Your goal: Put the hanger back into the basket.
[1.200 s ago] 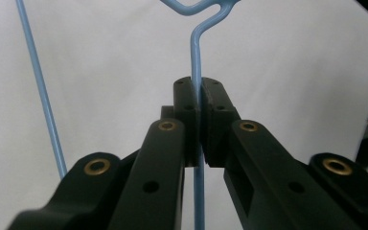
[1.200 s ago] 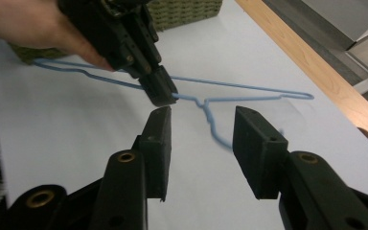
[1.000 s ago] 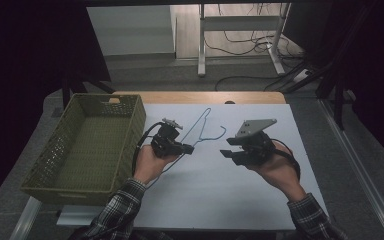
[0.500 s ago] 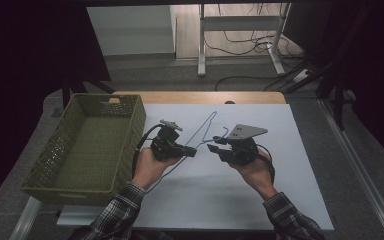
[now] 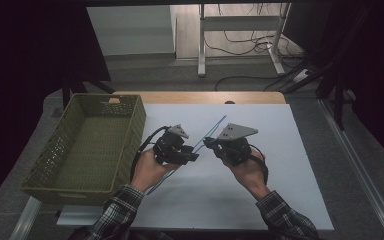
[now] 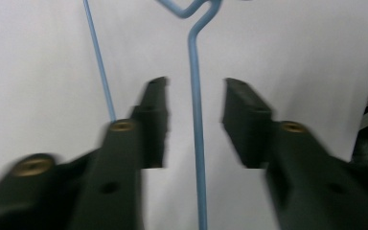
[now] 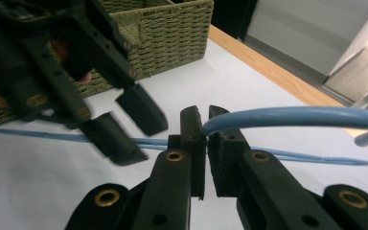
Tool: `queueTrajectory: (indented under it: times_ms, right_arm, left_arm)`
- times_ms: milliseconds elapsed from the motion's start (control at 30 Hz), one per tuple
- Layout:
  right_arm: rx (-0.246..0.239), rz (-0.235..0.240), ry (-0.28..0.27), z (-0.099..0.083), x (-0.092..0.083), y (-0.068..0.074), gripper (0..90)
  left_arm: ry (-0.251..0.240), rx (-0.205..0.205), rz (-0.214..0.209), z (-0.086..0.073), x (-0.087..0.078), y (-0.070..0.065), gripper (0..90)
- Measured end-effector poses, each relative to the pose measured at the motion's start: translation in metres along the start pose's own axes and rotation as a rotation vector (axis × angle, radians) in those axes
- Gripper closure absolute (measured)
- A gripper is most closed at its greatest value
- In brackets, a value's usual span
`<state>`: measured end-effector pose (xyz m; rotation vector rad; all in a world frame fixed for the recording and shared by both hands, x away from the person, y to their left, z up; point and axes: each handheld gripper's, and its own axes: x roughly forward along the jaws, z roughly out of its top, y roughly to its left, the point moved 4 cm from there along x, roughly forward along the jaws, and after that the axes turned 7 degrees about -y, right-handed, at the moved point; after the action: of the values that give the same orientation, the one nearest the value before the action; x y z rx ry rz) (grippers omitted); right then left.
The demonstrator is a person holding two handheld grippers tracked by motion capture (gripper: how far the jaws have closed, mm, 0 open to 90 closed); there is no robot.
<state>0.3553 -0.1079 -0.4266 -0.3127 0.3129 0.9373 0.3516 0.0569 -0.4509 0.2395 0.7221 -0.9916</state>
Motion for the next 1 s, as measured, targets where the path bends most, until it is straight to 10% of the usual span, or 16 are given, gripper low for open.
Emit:
queueTrajectory:
  times_ms: [233, 533, 733, 1000]
  right_arm:
    - [0.033, -0.005, 0.074, 0.009, 0.001, 0.004, 84.8]
    - [0.045, 0.019, 0.098, 0.010, 0.003, 0.009, 84.7]
    - [0.051, 0.023, 0.082, 0.010, 0.003, 0.007, 83.2]
    - [0.080, 0.025, 0.032, 0.011, -0.015, 0.003, 59.6]
  left_arm:
    - [0.052, 0.078, 0.052, 0.003, 0.000, -0.003, 53.3]
    - [0.106, 0.004, -0.021, 0.002, 0.011, -0.004, 83.0]
    - [0.050, -0.060, -0.015, 0.002, 0.003, 0.001, 86.9]
    - [-0.007, -0.138, -0.061, 0.002, -0.014, 0.011, 87.1]
